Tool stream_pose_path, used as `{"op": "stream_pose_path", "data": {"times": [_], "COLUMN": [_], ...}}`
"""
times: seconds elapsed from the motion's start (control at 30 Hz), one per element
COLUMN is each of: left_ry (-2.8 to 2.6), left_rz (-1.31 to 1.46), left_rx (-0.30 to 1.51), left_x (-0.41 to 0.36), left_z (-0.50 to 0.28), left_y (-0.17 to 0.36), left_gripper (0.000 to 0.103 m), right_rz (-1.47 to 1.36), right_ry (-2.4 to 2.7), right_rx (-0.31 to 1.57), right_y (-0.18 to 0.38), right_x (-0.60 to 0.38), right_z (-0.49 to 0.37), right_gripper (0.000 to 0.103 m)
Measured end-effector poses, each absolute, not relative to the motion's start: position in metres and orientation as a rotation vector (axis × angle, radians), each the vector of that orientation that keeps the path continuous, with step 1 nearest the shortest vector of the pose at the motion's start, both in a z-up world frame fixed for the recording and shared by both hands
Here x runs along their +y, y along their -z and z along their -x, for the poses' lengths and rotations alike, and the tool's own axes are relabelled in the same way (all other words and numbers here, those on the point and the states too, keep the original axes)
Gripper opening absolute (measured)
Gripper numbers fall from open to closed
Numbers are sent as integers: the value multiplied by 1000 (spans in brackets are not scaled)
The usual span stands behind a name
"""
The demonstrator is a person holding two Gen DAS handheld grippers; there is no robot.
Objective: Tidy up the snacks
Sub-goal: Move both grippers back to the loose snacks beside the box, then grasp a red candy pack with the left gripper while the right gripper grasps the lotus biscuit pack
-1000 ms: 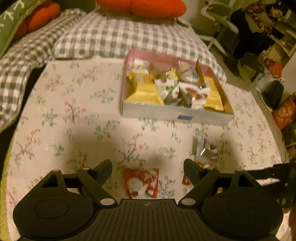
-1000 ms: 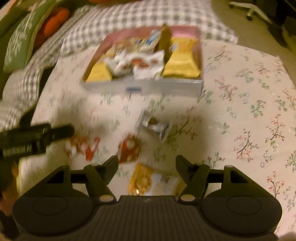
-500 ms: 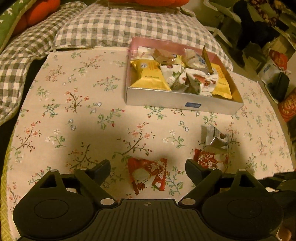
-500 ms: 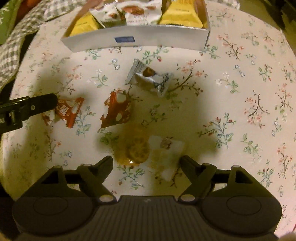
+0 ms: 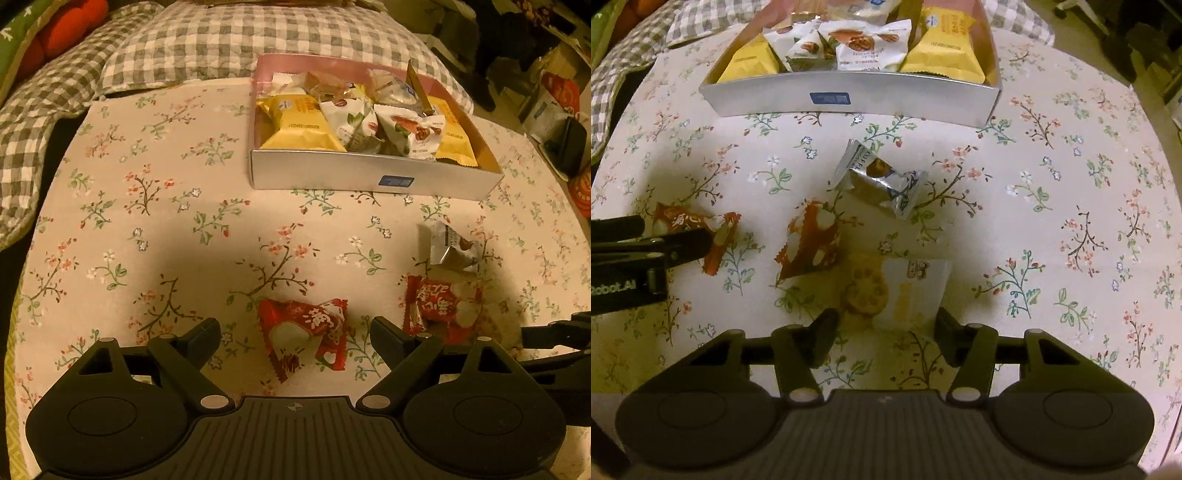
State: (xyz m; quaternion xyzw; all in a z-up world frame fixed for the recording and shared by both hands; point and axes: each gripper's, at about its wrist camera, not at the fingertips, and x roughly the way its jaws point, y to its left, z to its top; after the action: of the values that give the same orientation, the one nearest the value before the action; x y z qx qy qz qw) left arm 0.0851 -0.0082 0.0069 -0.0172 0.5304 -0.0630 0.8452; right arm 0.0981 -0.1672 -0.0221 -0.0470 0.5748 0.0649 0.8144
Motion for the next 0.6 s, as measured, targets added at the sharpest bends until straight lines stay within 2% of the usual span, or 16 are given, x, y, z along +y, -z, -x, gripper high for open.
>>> {"op": "stream_pose_path", "data": {"times": [0.13,0.27,0.33,0.4,0.5,0.6], "left_ry": [135,148,160,169,177,191], "left_rz": [3,-8,-12,2,-3,-5], "left_rx": [1130,1125,1126,1137,1134,1125], "left_x": [-13,-17,-19,-19,-19,-19], "left_z": [-84,-82,-82,-82,-82,-81], "left_y": [0,2,4,6,6,6], "left_gripper": [89,85,71,48,38,33], "right_rz": [98,84,77,72,72,74], "right_ry": [-161,-167,-174,-172,-181,-189], "right_rx": [1226,1216,1210,1204,1197,1193], "right_y": [20,17,16,14,13,11], "right_x": [-169,-174,-176,-179,-179,-178], "right_z": [-97,-97,-98,-97,-98,-98], "right_gripper": [49,49,49,49,49,49]}}
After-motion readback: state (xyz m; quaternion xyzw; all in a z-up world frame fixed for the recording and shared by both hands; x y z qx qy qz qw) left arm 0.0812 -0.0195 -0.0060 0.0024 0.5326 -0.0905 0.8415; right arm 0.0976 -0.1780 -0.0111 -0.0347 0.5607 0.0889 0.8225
